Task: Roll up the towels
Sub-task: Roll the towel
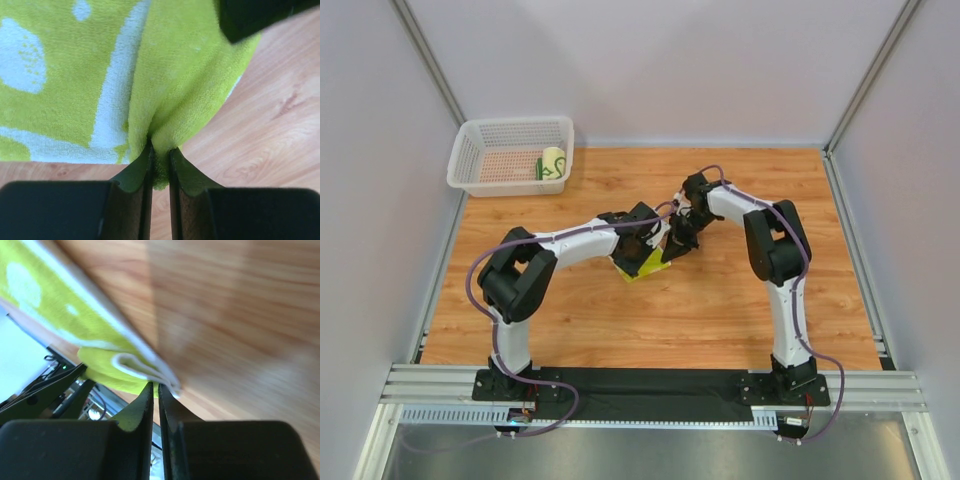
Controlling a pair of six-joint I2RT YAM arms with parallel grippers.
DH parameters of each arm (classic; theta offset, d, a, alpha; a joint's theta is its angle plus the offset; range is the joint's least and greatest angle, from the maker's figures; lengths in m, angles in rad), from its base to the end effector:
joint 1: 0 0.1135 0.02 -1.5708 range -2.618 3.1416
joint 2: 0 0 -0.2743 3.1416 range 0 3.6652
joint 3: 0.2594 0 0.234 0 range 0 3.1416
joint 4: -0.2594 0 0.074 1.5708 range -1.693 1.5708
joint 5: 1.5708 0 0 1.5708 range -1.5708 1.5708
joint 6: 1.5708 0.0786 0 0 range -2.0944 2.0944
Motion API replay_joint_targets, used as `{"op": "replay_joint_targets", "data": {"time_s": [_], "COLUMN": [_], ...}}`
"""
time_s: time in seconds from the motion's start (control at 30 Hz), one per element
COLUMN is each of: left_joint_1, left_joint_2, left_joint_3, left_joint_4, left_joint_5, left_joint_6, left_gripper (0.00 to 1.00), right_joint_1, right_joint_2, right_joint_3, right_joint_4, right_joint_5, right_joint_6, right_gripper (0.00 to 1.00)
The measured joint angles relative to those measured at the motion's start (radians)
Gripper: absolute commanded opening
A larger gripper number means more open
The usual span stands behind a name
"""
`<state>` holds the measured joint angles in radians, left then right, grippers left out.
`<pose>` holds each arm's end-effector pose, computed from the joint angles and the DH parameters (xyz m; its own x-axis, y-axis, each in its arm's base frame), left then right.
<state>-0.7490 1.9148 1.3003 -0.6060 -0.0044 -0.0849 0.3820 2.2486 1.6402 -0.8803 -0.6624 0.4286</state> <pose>0.2817 -0.2614 0.1470 -0.7431 0.5751 -0.3423 0.6190 0.7850 -0.0250 0.3745 0.2026 0.1116 -0.9828 -0.0416 0.1801 0.0744 0.8028 0.5916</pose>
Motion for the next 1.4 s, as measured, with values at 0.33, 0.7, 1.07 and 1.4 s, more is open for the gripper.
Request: {"op": "replay_joint_targets", "data": {"time_s": [0.33,0.7,1.07,1.4], "left_joint_1": [0.003,0.082,0.246,0.329], "left_joint_2": [0.073,0.093,0.115,0.119], "left_joint_3": [0.121,0.220,0.038,0.016], "left_joint_4": [-0.208,-0.302,-0.187,-0.145], "left_joint_5": [0.282,0.600,0.837,0.863], "left_joint_6": [-0.029,-0.137,-0.337,-0.465], "left_gripper": [0.12,0.12,0.12,0.14], "right_joint_1": [-0.123,-0.186,-0.182,-0.181], "right_joint_2": [-0.037,-0.143,-0.184,-0.217], "right_joint_3": [-0.051,-0.066,-0.106,-0.143], "right_joint_4": [-0.061,-0.101,-0.107,-0.079], "right_joint_5": [0.096,0.176,0.174,0.108], "right_joint_6": [-0.034,-0.058,-0.059,-0.062], "right_gripper": [0.11,0.14,0.14,0.29]}}
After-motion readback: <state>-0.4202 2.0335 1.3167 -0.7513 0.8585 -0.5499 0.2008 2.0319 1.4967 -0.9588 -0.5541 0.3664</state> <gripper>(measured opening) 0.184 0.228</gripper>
